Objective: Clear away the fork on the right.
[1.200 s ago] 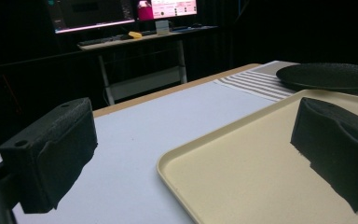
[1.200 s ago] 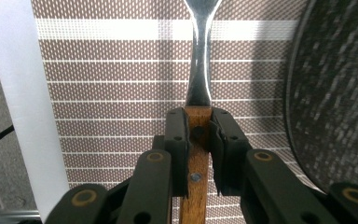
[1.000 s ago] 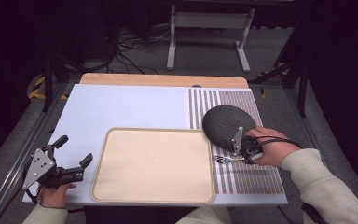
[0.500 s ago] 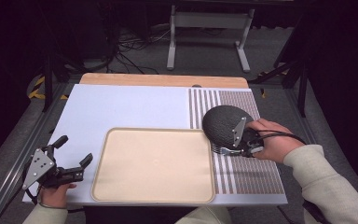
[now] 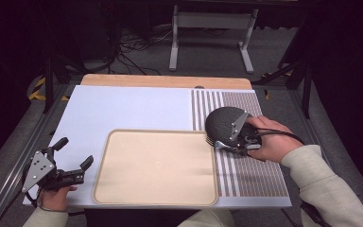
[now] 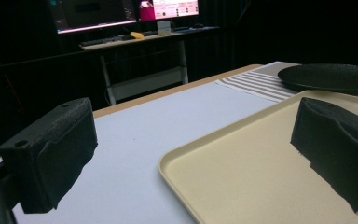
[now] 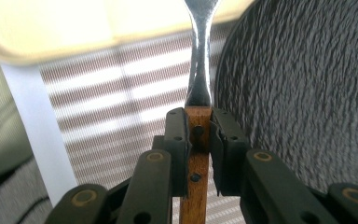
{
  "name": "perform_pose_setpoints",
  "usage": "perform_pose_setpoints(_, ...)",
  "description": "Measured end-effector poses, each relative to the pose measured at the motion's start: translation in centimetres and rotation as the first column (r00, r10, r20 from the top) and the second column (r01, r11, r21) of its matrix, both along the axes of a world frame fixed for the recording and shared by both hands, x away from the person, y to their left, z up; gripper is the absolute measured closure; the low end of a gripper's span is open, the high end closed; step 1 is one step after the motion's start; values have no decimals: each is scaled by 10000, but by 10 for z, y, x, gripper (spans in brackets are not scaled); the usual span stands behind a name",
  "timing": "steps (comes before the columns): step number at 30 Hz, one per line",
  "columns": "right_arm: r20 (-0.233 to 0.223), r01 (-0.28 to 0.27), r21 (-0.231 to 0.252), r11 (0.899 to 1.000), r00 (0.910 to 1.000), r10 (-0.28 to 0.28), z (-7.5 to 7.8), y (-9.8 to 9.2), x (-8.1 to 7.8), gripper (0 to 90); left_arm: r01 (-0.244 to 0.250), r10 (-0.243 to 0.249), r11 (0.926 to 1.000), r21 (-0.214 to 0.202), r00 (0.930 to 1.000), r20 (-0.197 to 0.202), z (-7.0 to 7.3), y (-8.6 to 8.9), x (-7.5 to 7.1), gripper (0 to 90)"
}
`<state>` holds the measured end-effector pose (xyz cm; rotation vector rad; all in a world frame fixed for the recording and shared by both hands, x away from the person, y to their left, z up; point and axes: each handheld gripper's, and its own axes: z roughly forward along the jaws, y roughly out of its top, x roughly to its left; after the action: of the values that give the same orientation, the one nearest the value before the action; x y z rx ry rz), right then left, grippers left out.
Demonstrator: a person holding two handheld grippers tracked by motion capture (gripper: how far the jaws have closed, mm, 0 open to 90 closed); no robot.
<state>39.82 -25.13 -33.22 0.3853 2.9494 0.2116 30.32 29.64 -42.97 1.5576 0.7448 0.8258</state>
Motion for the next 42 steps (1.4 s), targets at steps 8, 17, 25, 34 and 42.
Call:
perform_pose_setpoints(8, -561, 1334, 1011, 9859, 9902, -1282, -1, 16, -2, 777, 17, -17, 10000, -2, 10000, 10, 0, 1, 0, 8)
perform_pose_setpoints(17, -1397, 2831, 1917, 9397, 9556, -2593, 0, 36, -3, 776, 26, -26, 10000, 12, 10000, 10, 0, 1, 0, 8)
perform_pose_setpoints(25, -2010, 4176, 2135, 8832, 9035, -3787, -1, 53, -3, 776, 27, -27, 10000, -33, 10000, 40, 1, 1, 0, 8)
perform_pose_setpoints(34, -2633, 5451, 2061, 8127, 8307, -4904, -4, 69, -3, 775, 32, -32, 10000, -26, 10000, 61, 1, 1, 0, 9)
perform_pose_setpoints(42, -2978, 6263, 1994, 7537, 7715, -5623, -7, 75, -1, 775, 38, -38, 10000, -25, 10000, 61, 1, 1, 0, 8)
